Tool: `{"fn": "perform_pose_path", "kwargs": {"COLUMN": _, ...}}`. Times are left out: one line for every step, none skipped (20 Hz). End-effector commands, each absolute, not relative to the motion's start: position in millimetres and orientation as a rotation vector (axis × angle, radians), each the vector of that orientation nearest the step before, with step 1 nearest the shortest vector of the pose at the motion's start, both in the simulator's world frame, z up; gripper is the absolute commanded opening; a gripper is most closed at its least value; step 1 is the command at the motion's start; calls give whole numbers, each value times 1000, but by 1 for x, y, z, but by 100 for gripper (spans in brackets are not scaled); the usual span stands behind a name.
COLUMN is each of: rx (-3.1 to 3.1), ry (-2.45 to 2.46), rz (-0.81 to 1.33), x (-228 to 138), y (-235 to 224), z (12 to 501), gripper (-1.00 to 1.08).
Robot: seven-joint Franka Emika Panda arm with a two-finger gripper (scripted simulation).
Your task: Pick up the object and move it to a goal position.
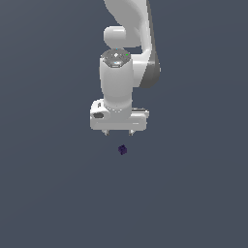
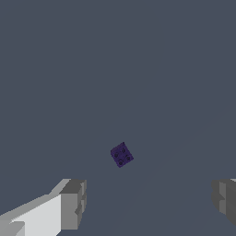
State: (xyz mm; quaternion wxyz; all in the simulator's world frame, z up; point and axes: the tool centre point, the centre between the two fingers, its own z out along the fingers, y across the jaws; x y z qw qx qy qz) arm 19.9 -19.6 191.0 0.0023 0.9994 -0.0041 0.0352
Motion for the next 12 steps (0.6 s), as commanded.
{"fn": "perform_pose_path", "kwargs": {"rx": 3135, "ry": -13, "rz": 110, "x": 20, "y": -20, "z": 191, "gripper": 100}}
{"fn": "perform_pose_path", "kwargs": {"rx": 3135, "ry": -12, "rz": 110, "x": 20, "y": -20, "z": 191, "gripper": 100}}
{"fn": "perform_pose_path", "kwargs": {"rx": 3134, "ry": -11, "rz": 107, "x": 20, "y": -19, "z": 191, "gripper": 100}}
{"fn": "perform_pose_path", "kwargs": {"rx": 3133, "ry": -8, "rz": 103, "x": 19, "y": -19, "z": 191, "gripper": 100}}
{"fn": "perform_pose_path", "kwargs": {"rx": 3131, "ry": -5, "rz": 98, "x": 18, "y": -18, "z": 192, "gripper": 100}}
{"fn": "perform_pose_path", "kwargs": {"rx": 3128, "ry": -1, "rz": 92, "x": 18, "y": -17, "z": 192, "gripper": 100}}
{"fn": "perform_pose_path", "kwargs": {"rx": 3126, "ry": 1, "rz": 84, "x": 17, "y": -16, "z": 192, "gripper": 100}}
{"fn": "perform_pose_path", "kwargs": {"rx": 3124, "ry": 3, "rz": 79, "x": 16, "y": -15, "z": 193, "gripper": 100}}
{"fn": "perform_pose_path", "kwargs": {"rx": 3122, "ry": 2, "rz": 75, "x": 15, "y": -14, "z": 194, "gripper": 100}}
{"fn": "perform_pose_path", "kwargs": {"rx": 3121, "ry": 0, "rz": 73, "x": 15, "y": -14, "z": 194, "gripper": 100}}
{"fn": "perform_pose_path", "kwargs": {"rx": 3121, "ry": -2, "rz": 72, "x": 15, "y": -14, "z": 195, "gripper": 100}}
{"fn": "perform_pose_path", "kwargs": {"rx": 3121, "ry": -3, "rz": 72, "x": 15, "y": -14, "z": 195, "gripper": 100}}
